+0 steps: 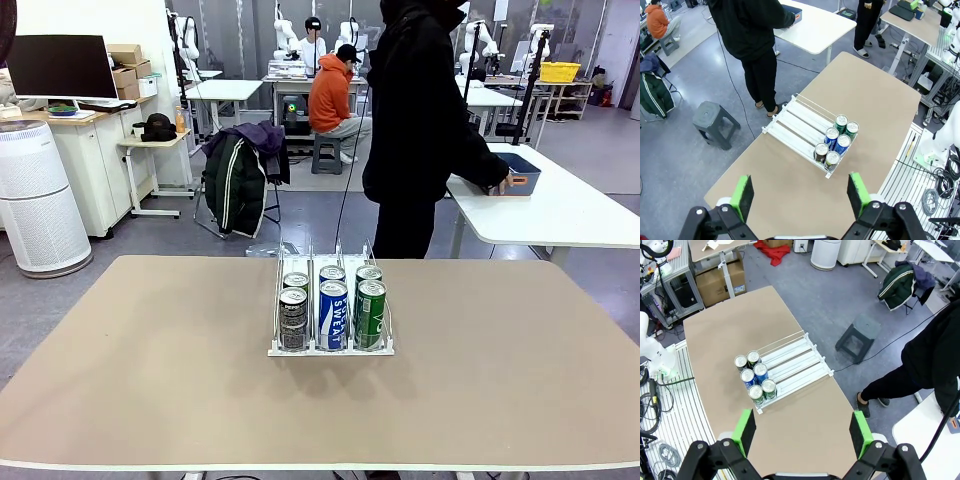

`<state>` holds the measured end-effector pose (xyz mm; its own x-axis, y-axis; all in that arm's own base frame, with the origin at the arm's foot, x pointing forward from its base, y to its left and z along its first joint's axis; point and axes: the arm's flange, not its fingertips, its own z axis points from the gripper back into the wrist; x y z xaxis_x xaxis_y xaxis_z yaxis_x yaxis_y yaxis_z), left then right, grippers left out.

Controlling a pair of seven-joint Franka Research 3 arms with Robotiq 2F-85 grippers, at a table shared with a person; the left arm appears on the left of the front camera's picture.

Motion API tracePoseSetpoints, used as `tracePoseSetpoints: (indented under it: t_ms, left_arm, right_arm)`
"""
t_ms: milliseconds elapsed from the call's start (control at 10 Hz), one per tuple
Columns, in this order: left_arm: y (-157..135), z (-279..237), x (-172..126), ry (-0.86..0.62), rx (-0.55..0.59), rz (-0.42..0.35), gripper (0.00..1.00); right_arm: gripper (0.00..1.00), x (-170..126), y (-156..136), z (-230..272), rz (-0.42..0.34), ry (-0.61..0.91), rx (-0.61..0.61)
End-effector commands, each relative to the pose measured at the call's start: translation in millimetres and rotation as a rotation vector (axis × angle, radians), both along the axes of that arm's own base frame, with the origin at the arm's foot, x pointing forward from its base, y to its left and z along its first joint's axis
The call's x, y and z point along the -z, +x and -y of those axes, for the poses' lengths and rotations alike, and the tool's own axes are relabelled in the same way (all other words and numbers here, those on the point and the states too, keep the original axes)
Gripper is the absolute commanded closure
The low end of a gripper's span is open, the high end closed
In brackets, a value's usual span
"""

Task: Fill the beverage cans into the dispenser.
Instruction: Pick up the Sprite handed by the human.

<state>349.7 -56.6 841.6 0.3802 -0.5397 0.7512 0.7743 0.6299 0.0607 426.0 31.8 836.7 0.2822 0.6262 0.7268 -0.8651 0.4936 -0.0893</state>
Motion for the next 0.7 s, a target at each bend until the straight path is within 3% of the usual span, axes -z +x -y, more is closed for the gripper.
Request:
tracePoseSetpoints:
  t_ms: [0,600]
  left_arm:
    - [-0.4,0.3,-1.2,-0.024,-0.001,-0.003,0.00]
    - [-0.4,0.3,-1.2,-0.024,-0.001,-0.003,0.00]
  right_arm:
    - [0.00,-2.6,0.4,1.6,-0.030,0.029,-0.014]
    - [0.00,-4.0,0.5,1.4,-0.063,0.053,-0.012]
